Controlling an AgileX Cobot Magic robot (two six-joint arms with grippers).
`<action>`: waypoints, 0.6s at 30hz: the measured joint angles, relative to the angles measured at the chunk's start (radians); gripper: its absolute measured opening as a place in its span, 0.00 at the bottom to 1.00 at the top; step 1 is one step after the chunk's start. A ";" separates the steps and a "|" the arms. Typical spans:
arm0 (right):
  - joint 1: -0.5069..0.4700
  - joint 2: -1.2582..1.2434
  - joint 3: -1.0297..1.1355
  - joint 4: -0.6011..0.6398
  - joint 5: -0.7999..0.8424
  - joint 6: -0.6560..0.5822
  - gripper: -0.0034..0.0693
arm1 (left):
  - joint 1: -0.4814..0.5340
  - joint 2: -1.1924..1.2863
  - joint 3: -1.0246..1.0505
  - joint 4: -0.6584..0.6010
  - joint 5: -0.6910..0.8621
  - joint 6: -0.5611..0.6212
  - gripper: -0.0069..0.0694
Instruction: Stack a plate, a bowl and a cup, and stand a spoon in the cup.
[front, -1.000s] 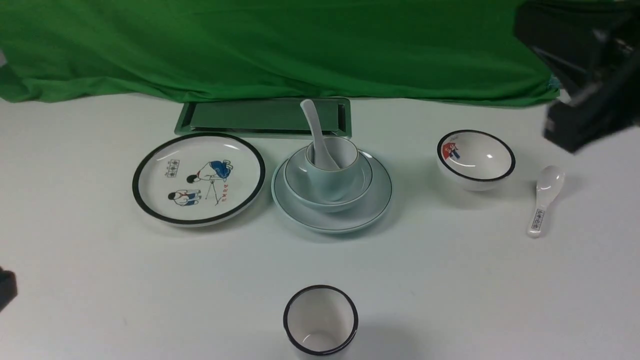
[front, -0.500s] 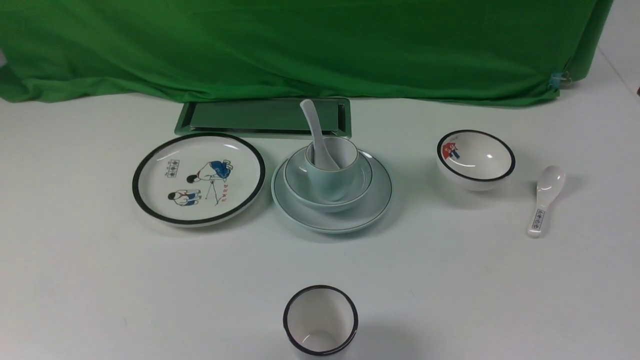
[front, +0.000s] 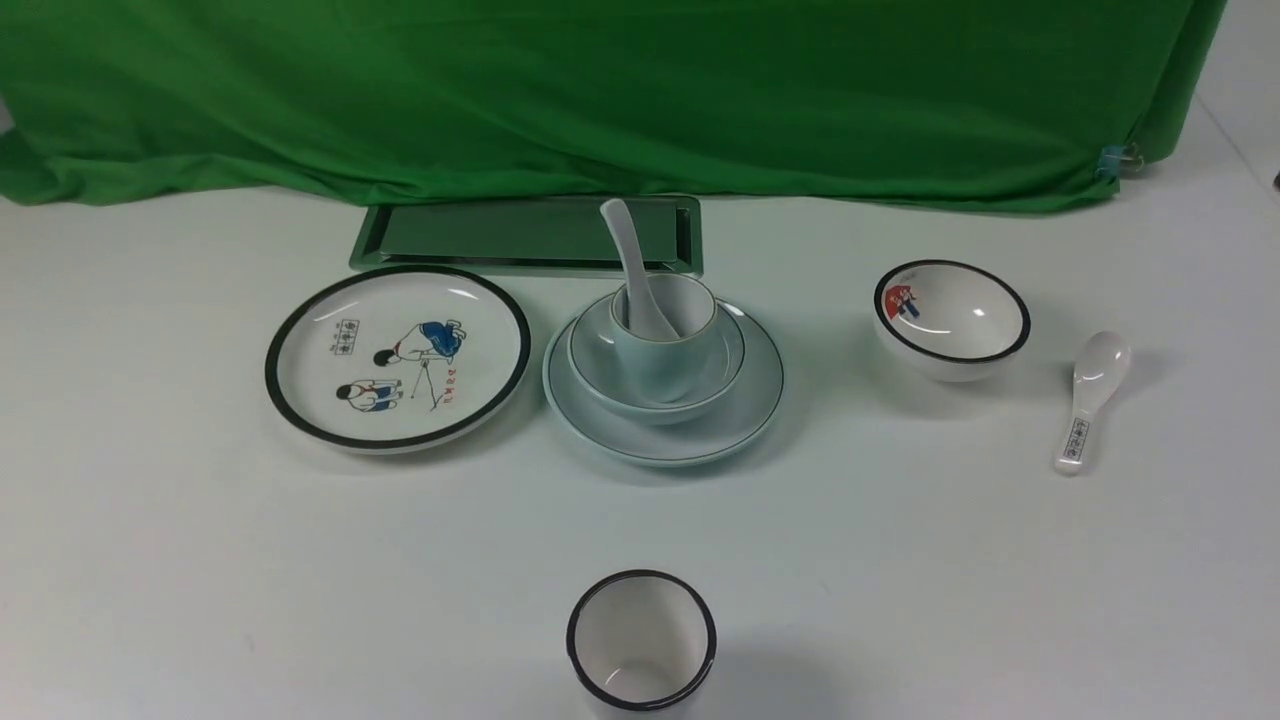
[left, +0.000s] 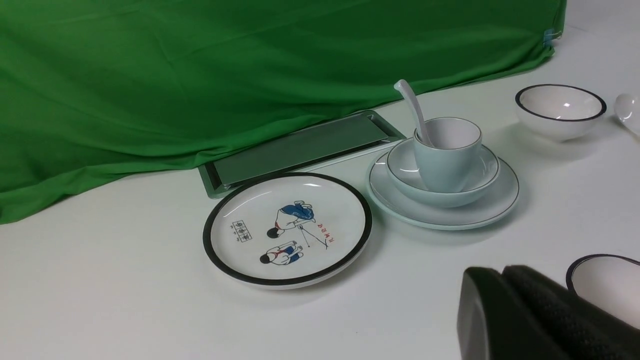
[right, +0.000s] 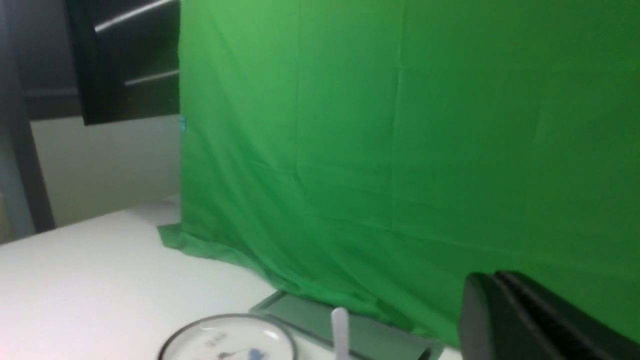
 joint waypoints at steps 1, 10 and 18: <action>0.000 -0.003 0.005 0.000 0.004 0.000 0.06 | 0.000 0.000 0.000 0.000 0.000 0.000 0.05; -0.256 -0.321 0.392 -0.013 0.063 0.016 0.06 | 0.000 0.000 0.000 0.000 0.001 0.000 0.05; -0.624 -0.547 0.626 -0.102 0.109 0.112 0.06 | 0.000 0.000 0.000 0.000 0.001 0.000 0.05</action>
